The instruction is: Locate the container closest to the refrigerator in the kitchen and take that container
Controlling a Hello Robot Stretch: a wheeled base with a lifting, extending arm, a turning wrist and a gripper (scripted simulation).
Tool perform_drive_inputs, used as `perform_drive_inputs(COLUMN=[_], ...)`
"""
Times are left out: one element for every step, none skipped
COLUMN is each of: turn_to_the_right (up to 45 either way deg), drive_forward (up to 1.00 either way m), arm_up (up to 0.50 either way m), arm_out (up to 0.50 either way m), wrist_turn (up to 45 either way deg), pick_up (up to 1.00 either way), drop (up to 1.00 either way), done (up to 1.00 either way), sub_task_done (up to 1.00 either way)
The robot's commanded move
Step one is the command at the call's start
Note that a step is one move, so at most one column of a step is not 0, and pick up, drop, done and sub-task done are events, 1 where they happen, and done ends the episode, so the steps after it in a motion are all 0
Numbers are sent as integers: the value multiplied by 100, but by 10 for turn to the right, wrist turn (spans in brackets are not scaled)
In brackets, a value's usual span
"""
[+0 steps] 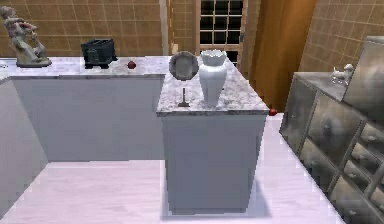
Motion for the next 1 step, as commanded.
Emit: perform_drive_inputs(turn_to_the_right=[0], drive_forward=[15], arm_up=[0], arm_out=[0], wrist_turn=[0], pick_up=[0], drop=[0], done=[0], sub_task_done=[0])
